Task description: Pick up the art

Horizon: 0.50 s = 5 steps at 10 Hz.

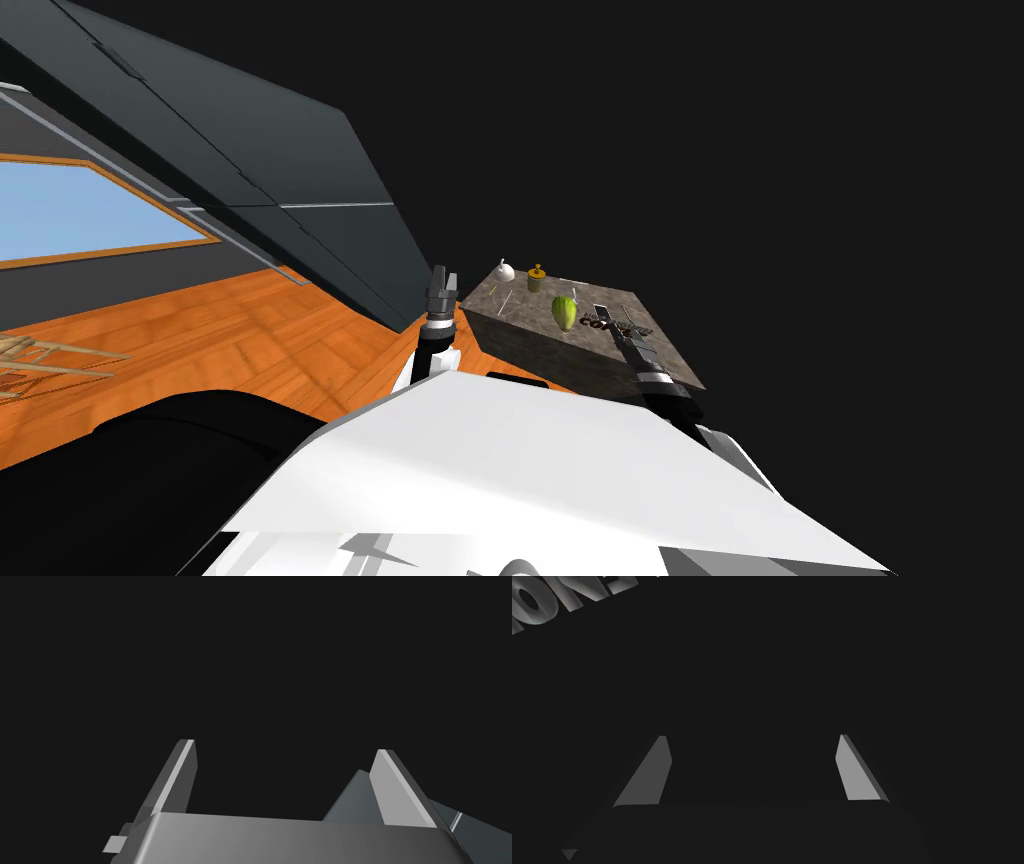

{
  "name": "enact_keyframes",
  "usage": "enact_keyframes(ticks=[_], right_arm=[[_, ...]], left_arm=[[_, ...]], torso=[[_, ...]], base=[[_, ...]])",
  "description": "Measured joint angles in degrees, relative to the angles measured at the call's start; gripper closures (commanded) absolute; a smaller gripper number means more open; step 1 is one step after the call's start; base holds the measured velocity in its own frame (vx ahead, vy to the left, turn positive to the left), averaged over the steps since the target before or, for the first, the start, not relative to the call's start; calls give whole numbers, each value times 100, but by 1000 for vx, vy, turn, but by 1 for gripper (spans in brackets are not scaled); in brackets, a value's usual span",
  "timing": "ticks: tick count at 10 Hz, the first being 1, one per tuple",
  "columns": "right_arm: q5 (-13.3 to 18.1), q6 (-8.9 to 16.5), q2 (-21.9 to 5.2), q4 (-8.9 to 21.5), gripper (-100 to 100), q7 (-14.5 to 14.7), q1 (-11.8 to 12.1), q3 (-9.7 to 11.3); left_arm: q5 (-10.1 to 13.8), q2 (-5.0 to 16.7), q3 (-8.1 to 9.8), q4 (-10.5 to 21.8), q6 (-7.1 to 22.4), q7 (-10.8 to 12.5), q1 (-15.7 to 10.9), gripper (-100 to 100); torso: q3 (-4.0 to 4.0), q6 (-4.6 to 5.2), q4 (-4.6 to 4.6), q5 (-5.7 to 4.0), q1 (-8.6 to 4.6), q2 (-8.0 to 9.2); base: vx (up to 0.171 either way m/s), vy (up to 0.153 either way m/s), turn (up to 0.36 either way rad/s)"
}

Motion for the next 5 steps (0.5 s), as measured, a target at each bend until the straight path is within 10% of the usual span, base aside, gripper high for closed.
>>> enact_keyframes(ticks=[5], right_arm=[[492, 418, -528, 476, -100, 710, 210, -218]], left_arm=[[0, 0, 0, 0, 0, 0, 0, 0]], torso=[[-3, -2, -1, 0, -1, -5]], base=[[-3, 46, 115]])
